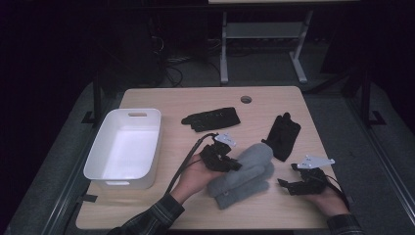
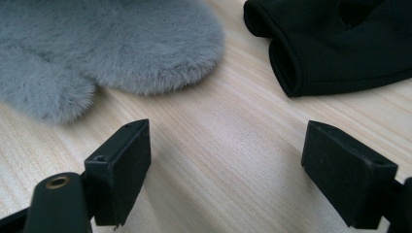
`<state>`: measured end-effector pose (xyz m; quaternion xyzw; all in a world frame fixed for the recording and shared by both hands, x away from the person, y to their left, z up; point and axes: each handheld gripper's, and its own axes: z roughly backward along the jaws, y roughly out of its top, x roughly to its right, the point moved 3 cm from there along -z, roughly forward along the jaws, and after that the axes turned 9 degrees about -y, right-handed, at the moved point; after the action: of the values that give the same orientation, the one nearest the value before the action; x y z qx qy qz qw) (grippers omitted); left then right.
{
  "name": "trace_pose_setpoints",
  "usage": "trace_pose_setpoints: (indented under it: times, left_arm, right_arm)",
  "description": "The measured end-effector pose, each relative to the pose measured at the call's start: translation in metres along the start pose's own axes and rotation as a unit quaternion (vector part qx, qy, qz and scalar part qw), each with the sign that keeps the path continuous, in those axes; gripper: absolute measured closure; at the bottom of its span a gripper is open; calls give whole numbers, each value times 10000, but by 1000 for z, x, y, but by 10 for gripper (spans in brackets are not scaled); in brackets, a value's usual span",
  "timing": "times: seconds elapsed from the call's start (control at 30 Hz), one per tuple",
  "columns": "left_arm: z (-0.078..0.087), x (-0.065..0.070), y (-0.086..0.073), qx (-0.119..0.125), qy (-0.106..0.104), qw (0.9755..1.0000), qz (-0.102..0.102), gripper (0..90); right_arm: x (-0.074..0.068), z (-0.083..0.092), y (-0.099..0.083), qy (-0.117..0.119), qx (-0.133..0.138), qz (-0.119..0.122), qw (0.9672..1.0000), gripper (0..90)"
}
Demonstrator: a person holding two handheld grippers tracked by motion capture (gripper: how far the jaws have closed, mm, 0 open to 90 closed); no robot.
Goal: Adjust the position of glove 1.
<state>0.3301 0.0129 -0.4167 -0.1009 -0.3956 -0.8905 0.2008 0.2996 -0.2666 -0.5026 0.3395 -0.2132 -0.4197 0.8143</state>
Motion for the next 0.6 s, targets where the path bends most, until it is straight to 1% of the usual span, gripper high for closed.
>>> trace_pose_setpoints:
  times: [0.03, 0.1, 0.13, 0.2, 0.27, 0.37, 0.4, 0.43, 0.5, 0.53, 0.57, 0.6]
  left_arm:
    - [-3, 0, 0, -16, -25, 10000, -2, 834]
    - [-8, 1, 0, -70, 17, 10000, 47, 834]
    - [-10, 1, 0, -74, 0, 9999, 86, 834]
    - [-12, 2, 1, -88, 8, 9999, 77, 834]
    - [-14, 4, 2, -48, 3, 9999, 104, 833]
    - [-18, 4, 1, -95, 13, 9999, 43, 831]
    - [-21, 4, 0, -106, 28, 9999, 53, 828]
    - [-22, 3, -1, -188, 18, 9998, 1, 823]
    - [-25, 3, -1, -154, 2, 9999, -3, 795]
    - [-26, 3, -1, -107, -5, 9999, 17, 767]
    - [-26, 2, -1, -143, -38, 9999, 23, 731]
    - [-25, 2, 0, -116, -63, 9999, 15, 696]
  right_arm:
    - [0, 0, 0, -1, 1, 1, 10000, 180]
    - [0, 0, 0, 0, -1, -2, 10000, 179]
    - [0, 0, 0, 0, -1, -3, 10000, 179]
    - [0, 0, 0, 0, 0, -3, 10000, 180]
    - [0, 0, 0, 2, -1, -6, 10000, 179]
    - [0, 0, 0, 1, -1, -6, 10000, 179]
    - [0, 0, 0, 0, -2, -4, 10000, 179]
    - [0, 0, 0, 1, -3, -4, 10000, 180]
    - [0, 0, 0, 0, -4, -5, 10000, 180]
    - [0, 0, 0, 1, -2, -2, 10000, 179]
    - [0, 0, 0, 1, -1, -2, 10000, 180]
    - [0, 0, 0, 1, -3, -4, 10000, 180]
